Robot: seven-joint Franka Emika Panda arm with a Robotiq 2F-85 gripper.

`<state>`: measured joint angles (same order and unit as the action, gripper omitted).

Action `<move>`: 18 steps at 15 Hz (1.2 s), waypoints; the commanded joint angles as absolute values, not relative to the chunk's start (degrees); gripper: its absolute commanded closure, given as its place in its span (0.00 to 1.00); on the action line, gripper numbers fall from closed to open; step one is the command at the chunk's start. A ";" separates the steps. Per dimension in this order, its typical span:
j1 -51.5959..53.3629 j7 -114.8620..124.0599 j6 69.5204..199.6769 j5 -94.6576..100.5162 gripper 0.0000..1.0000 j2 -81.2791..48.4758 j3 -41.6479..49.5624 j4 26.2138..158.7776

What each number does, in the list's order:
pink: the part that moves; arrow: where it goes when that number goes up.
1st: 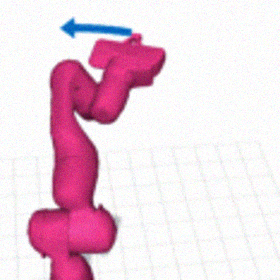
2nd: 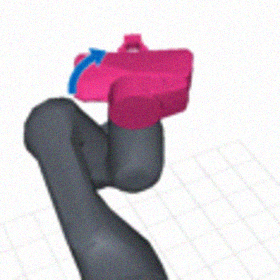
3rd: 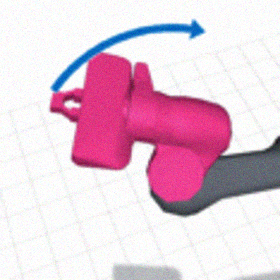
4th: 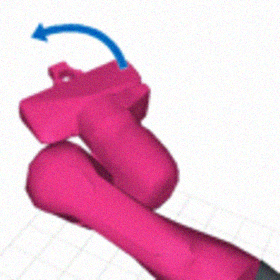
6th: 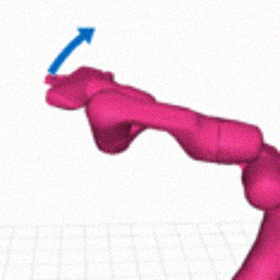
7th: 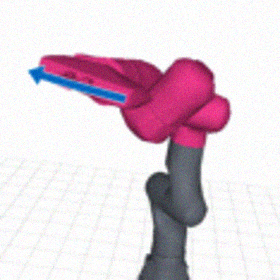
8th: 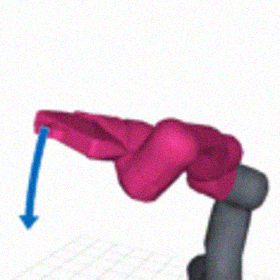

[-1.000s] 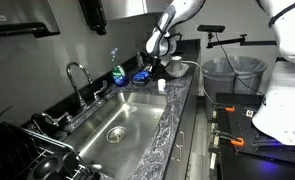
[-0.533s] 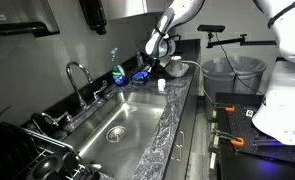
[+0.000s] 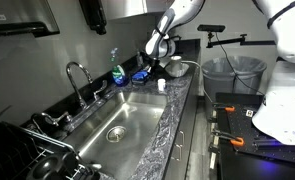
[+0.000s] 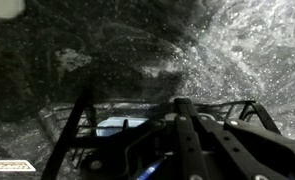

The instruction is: Move the container to the left

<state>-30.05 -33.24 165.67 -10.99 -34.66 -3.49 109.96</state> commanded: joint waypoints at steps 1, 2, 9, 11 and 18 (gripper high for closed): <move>-30.92 -32.57 168.22 -8.61 1.00 -37.24 -4.05 107.10; -31.19 -32.61 168.21 -8.05 1.00 -37.81 -4.09 106.40; -32.07 -31.93 166.99 -6.14 1.00 -41.97 -4.55 100.13; -31.91 -31.60 166.55 -5.85 1.00 -42.99 -4.46 98.45; -31.73 -31.10 165.66 -5.56 1.00 -46.09 -4.96 93.07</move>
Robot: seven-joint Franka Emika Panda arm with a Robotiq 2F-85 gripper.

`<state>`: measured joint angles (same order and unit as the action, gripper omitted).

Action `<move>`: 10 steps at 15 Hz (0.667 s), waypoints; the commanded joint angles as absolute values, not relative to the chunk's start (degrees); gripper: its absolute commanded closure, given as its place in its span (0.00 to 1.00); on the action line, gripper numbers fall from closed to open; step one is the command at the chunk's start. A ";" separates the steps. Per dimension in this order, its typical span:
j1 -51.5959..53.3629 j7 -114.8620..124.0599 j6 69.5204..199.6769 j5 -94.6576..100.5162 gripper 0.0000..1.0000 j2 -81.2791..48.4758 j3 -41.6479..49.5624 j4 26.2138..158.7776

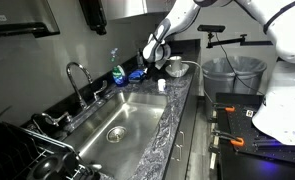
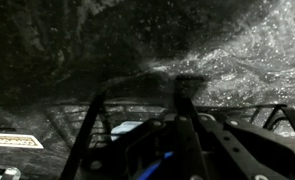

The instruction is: Move the container to the left

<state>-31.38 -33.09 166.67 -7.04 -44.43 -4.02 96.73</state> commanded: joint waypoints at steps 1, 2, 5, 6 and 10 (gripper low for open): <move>-31.84 -31.22 165.32 -5.56 1.00 -46.47 -5.21 92.34; -31.82 -31.25 165.15 -5.56 1.00 -46.93 -5.38 91.54; -31.78 -31.26 164.54 -5.64 1.00 -47.97 -6.07 89.54; -31.62 -31.14 164.34 -5.66 1.00 -48.26 -6.13 88.92; -30.98 -30.66 163.54 -5.38 1.00 -49.80 -5.68 86.13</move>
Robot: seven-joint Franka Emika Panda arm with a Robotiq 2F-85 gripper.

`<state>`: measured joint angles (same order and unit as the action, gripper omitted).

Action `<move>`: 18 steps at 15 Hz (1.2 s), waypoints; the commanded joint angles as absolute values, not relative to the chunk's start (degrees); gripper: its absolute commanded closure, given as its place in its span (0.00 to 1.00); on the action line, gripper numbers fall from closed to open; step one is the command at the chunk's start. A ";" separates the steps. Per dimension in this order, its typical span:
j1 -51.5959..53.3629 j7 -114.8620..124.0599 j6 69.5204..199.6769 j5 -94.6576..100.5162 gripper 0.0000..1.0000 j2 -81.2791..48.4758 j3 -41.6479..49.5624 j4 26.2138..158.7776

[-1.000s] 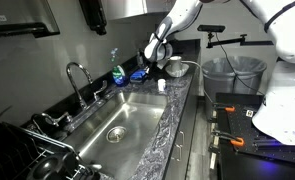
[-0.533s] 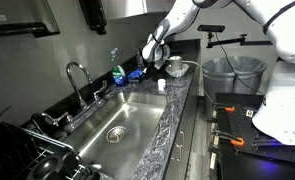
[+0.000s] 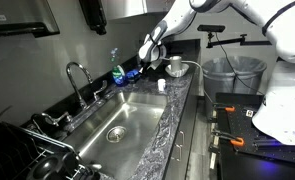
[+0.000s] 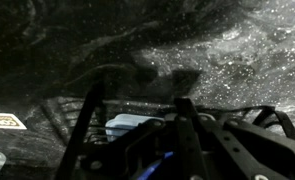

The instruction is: Move the container to the left

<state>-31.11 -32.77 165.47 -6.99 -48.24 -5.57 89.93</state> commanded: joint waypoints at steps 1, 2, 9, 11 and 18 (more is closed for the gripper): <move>-30.85 -30.42 163.45 -5.26 1.00 -50.19 -5.47 85.48; -30.65 -30.11 163.37 -5.03 1.00 -50.62 -5.08 84.82; -30.80 -30.18 163.33 -3.25 1.00 -53.21 -4.36 81.08; -30.78 -30.17 163.36 -3.01 1.00 -53.65 -4.34 80.20; -30.60 -30.12 162.38 -2.99 1.00 -55.08 -4.71 76.66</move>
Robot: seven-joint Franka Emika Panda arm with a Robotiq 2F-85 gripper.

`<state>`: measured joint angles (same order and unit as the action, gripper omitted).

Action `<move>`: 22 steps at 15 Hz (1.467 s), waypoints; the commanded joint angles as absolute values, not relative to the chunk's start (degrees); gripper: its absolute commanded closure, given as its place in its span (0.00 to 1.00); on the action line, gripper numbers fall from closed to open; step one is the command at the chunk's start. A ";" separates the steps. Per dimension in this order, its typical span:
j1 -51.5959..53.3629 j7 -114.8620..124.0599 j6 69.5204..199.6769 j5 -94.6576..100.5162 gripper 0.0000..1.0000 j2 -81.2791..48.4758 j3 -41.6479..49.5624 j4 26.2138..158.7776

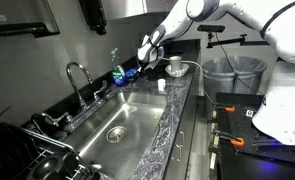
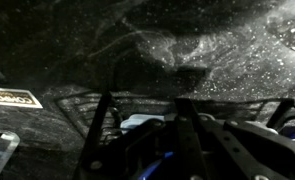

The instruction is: Move the container to the left

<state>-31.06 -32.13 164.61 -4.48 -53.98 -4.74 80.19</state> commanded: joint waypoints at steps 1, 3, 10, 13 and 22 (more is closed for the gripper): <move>-30.45 -30.10 162.08 -3.00 1.00 -55.23 -4.71 76.21; -30.22 -30.21 161.25 -3.10 1.00 -55.55 -4.84 75.26; -28.85 -30.19 158.97 -3.14 1.00 -57.45 -4.46 71.84; -28.77 -30.42 158.52 -3.09 1.00 -58.46 -4.31 70.34; -28.86 -30.62 158.71 -1.88 1.00 -61.32 -3.47 66.33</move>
<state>-29.39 -32.13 160.25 -3.36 -59.67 -4.29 70.04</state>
